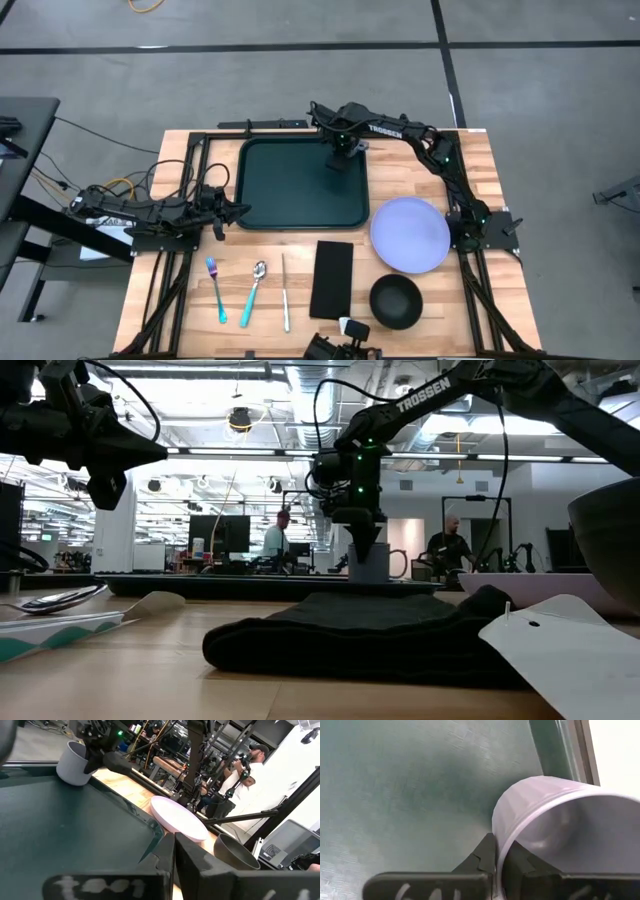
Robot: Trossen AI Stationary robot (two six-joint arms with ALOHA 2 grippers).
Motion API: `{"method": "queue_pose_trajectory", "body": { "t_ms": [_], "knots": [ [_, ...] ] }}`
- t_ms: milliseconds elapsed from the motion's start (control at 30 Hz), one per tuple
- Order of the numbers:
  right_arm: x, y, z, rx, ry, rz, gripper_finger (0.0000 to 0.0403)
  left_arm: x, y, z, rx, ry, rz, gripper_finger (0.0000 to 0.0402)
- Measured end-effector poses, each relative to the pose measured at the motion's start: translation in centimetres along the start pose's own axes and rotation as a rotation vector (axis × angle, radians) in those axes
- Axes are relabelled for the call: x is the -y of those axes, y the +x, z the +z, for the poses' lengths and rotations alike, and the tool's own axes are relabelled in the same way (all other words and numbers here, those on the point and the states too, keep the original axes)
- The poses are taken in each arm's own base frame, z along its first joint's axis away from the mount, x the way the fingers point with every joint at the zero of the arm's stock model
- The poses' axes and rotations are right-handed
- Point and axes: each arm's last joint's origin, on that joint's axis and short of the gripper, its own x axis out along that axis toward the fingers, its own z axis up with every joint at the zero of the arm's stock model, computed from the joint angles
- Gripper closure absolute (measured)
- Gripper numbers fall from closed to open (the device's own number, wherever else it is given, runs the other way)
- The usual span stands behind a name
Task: Set up tray
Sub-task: Put the blue mug to the top right on the black tray, then put the violet plate to the bottom right of the black tray
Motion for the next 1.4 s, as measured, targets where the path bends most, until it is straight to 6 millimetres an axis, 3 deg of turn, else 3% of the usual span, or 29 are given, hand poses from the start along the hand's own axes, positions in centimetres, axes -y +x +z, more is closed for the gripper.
{"method": "queue_pose_trajectory", "body": {
  "t_ms": [567, 767, 1067, 1233, 1400],
  "knots": [
    [0.1, 0.1, -0.4, -0.035, -0.023, 0.006, 0.0303, 0.0, 0.0, 0.0, 0.0, 0.0, 0.0, 0.0401],
    [0.5, -1.2, 0.2, 0.001, -0.019, -0.058, 0.0279, 0.0, 0.0, 0.0, 0.0, 0.0, 0.0, 0.0401],
    [1.4, -6.7, 1.0, 0.099, 0.007, -0.073, 0.0222, 0.0, 0.0, 0.0, 0.0, 0.0, 0.0, 0.0401],
    [0.3, -10.2, -0.8, 0.079, 0.092, 0.105, 0.0196, 0.0, 0.0, 0.0, 0.0, 0.0, 0.0, 0.0401],
    [-2.1, -15.0, -3.1, 0.096, 0.166, 0.283, 0.0184, 0.0, 0.0, 0.0, 0.0, 0.0, 0.0, 0.0401]
  ]
}}
